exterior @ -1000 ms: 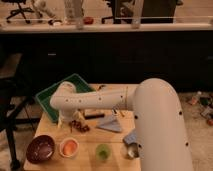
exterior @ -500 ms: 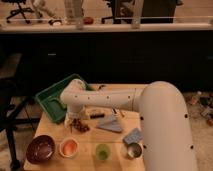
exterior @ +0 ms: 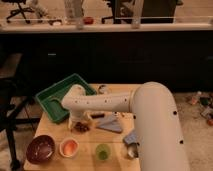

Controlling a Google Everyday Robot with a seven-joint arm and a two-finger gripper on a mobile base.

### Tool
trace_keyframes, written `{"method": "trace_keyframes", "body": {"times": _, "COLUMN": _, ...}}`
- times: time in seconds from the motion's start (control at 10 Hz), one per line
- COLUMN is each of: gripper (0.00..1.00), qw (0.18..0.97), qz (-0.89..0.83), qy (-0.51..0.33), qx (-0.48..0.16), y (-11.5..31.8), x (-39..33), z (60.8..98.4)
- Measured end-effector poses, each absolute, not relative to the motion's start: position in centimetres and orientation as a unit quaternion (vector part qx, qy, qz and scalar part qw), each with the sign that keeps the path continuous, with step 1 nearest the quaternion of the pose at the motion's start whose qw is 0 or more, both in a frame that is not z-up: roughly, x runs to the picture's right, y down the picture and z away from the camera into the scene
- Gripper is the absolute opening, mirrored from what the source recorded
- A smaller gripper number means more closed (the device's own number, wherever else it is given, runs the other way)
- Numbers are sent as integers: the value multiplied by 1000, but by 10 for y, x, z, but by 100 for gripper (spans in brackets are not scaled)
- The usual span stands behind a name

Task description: Place grapes in red bowl

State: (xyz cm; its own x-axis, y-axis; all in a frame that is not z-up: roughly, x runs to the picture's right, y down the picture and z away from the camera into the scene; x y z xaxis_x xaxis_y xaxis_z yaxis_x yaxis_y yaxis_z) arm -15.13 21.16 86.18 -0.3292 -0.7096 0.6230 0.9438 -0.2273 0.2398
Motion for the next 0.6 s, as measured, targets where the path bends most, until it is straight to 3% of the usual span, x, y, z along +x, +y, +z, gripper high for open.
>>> {"method": "trace_keyframes", "body": {"times": 0.2, "gripper": 72, "qw": 542, "qz": -760, "qy": -297, "qx": -201, "y": 215, "x": -153, "z": 864}}
{"method": "trace_keyframes", "body": {"times": 0.6, "gripper": 33, "qw": 543, "qz": -761, "qy": -292, "qx": -203, "y": 211, "x": -151, "z": 859}}
